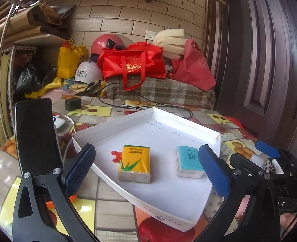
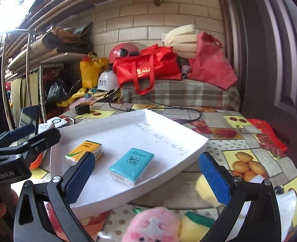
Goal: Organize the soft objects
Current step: 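Move both tools back toward the soft items on the table, then grasp the beige braided rope toy with the left tool while the right tool grasps the red apple plush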
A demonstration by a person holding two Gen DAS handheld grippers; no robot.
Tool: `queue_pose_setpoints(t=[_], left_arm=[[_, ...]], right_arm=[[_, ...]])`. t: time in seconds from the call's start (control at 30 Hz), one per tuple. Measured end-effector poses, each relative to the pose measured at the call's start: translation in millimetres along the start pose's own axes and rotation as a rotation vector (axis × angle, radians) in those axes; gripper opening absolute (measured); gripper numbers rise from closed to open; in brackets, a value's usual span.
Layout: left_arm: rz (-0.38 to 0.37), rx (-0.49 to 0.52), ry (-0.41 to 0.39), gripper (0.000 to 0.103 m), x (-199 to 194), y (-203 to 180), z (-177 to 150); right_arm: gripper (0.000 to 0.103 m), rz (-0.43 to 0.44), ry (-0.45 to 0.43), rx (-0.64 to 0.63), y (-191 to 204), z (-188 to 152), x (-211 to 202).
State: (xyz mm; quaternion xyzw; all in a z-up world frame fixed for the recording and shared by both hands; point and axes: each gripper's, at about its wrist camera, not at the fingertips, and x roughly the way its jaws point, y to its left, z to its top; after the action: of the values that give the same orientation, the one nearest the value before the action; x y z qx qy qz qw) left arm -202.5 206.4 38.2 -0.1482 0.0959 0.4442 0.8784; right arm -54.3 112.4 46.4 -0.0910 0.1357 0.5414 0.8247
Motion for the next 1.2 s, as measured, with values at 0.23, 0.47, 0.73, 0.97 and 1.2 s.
queue_pose_setpoints(t=[0.23, 0.47, 0.73, 0.97, 1.2], left_arm=[[-0.137, 0.022, 0.094, 0.103, -11, -23, -12], [-0.478, 0.246, 0.378, 0.103, -20, -85, -42], [-0.524, 0.537, 0.595, 0.102, -39, -140, -85], [-0.476, 0.583, 0.663, 0.097, -19, -153, -96], [-0.503, 0.581, 0.627, 0.053, -26, -150, -96]], right_arm=[[0.103, -0.062, 0.033, 0.018, -22, -16, -36], [0.103, -0.154, 0.145, 0.119, -78, -37, -87], [0.103, -0.145, 0.335, 0.131, -120, -70, -106], [0.090, -0.105, 0.446, 0.094, -107, -75, -83], [0.064, -0.060, 0.530, 0.145, -115, -83, -69]])
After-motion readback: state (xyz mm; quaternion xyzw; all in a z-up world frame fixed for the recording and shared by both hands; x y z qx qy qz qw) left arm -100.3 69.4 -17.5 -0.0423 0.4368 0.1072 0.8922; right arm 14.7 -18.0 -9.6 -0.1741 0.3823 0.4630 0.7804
